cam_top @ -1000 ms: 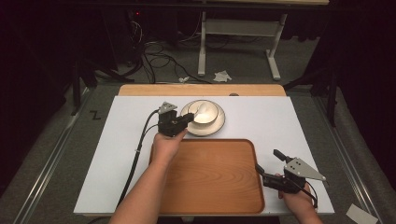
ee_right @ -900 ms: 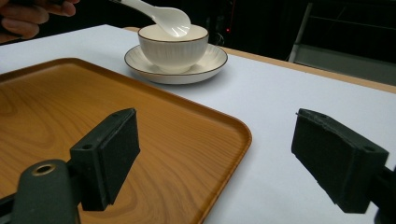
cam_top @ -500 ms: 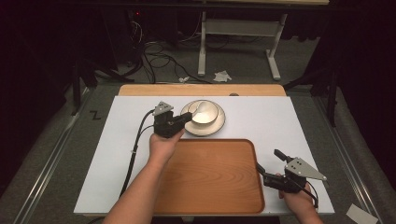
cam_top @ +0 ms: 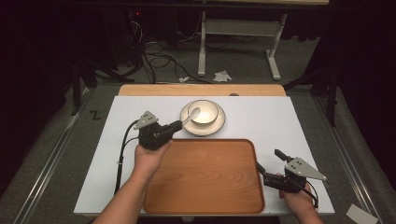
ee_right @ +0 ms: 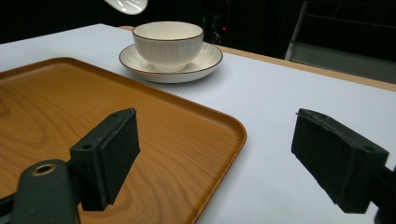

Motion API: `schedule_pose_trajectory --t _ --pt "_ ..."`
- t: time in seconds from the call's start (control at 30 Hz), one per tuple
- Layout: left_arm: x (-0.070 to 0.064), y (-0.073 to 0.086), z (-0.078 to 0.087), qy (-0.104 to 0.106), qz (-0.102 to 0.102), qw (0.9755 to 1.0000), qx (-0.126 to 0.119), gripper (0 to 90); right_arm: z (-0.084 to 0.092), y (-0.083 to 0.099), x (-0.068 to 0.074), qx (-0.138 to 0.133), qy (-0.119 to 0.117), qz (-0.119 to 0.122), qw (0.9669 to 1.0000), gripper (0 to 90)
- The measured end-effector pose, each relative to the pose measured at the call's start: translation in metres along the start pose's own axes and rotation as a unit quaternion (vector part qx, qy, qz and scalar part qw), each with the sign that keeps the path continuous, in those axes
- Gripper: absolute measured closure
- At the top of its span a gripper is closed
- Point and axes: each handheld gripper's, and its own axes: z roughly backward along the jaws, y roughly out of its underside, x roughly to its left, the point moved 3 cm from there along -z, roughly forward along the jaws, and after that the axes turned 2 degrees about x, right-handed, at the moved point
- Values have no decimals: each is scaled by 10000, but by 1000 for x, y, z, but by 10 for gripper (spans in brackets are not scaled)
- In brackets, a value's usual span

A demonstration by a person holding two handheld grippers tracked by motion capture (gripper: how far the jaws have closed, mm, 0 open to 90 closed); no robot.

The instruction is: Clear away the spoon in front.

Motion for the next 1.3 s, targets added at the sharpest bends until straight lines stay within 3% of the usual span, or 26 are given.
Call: schedule_pose_trajectory --t 0.23,0.67,1.07,1.3 --pt "-3 2 21 111 -61 9998 -140 863 -1 1 -1 19 17 -19 10000 164" --pt "-5 30 66 267 -196 9992 -216 863 0 0 0 41 59 7 10000 164" --pt "-4 74 101 382 -62 9990 -214 863 0 1 0 60 93 4 9999 164" --pt "-4 94 117 406 -91 9990 -161 862 -1 1 0 82 106 4 9999 164"
